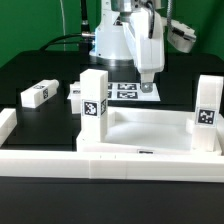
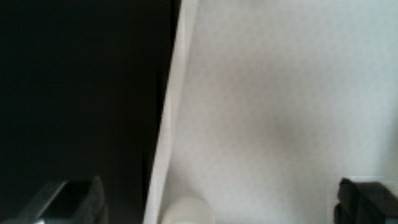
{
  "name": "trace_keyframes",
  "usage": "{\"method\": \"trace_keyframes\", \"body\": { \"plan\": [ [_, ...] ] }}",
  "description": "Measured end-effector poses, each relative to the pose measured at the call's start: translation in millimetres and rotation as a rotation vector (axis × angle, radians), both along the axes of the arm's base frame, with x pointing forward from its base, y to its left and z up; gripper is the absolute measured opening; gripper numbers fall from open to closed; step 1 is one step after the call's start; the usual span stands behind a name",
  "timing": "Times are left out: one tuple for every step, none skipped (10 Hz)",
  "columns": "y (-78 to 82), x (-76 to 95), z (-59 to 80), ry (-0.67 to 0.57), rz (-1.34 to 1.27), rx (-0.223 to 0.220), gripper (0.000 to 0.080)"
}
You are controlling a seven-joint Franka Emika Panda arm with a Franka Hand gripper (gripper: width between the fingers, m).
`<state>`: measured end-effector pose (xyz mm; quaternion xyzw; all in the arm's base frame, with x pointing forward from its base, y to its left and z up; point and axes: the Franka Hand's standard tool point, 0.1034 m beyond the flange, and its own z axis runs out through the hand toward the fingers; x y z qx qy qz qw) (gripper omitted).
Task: Assemble desk
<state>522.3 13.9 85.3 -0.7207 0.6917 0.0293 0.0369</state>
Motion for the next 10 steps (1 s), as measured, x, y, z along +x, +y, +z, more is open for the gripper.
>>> {"method": "trace_keyframes", "body": {
  "plan": [
    [0.1,0.0,0.0,0.000,0.001,0.000,0.0649],
    [0.3,-0.1,-0.1,0.000,0.001,0.000,0.0649],
    [0.2,-0.8,-1.4,0.002,0.002,-0.001,0.0649],
    [-0.9,-6.0,-11.8,0.003,-0.012,-0.011,0.0649],
    [-2.2,-13.1,-25.7,0.018,-0.018,-0.019,0.0649],
    [-5.8,-17.3,-37.9,0.039,-0.026,-0.024,0.0649],
    [-8.7,-17.6,-45.6,0.048,-0.014,-0.030,0.0649],
    [-10.8,-18.3,-54.5,0.060,-0.009,-0.036,0.0649],
    [-11.5,-19.1,-61.7,0.070,-0.007,-0.041,0.0649],
    [-12.1,-20.8,-67.7,0.077,-0.006,-0.045,0.0649]
  ]
}}
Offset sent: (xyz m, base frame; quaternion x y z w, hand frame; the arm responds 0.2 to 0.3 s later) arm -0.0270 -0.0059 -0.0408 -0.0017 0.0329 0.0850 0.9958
